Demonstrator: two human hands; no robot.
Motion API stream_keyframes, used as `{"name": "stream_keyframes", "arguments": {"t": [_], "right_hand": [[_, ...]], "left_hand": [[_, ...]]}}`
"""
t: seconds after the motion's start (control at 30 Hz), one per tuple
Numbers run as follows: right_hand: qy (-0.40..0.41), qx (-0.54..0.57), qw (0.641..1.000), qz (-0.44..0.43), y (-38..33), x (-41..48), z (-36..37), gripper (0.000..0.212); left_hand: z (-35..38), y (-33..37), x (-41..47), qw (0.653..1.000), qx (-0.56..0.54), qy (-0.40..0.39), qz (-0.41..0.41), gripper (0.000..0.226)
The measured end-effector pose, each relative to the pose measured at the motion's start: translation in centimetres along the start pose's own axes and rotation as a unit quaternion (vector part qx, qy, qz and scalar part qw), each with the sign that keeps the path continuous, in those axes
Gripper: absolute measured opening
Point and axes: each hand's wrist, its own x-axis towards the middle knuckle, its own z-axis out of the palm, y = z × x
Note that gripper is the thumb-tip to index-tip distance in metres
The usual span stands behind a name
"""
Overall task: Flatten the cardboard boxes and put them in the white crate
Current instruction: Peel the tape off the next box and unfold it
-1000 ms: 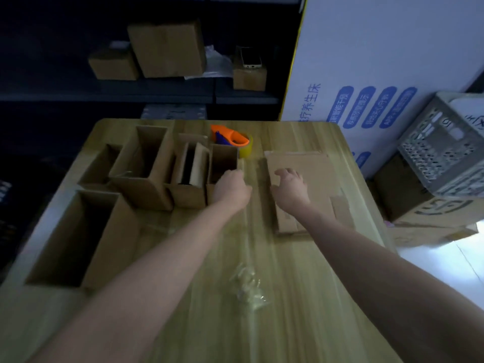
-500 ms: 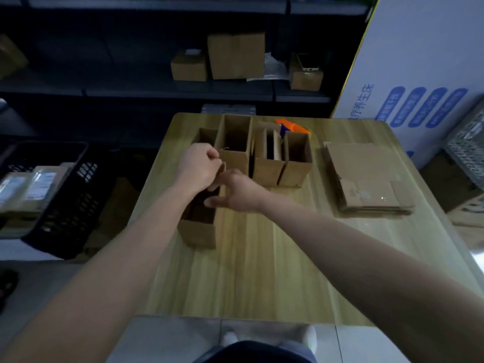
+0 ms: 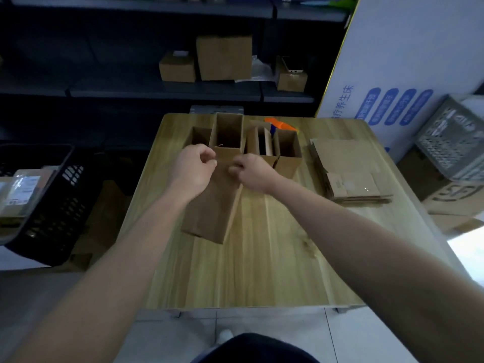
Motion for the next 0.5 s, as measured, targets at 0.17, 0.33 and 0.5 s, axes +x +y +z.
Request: {"name": "stream_keyframes", "arguments": {"t": [0.17, 0.33, 0.5], "right_hand": [[0.145, 0.136, 0.975, 0.103, 4.0, -2.3, -6.5, 0.025], [0.302, 0.133, 0.923, 0.199, 9.4, -6.4, -11.6, 0.029], [0.409, 0.150, 0.845, 0.311, 15.1, -11.6, -15.1, 0.031]], "left_hand": [[2.2, 4.1, 0.3, 0.995, 0.007, -0.080, 0.051, 0.032], [6.7, 8.9, -0.6, 0.984, 0.017, -0.139, 0.114, 0.047], [12.0, 13.8, -1.6, 0.962, 0.013, -0.198, 0.187, 0.047]]}}
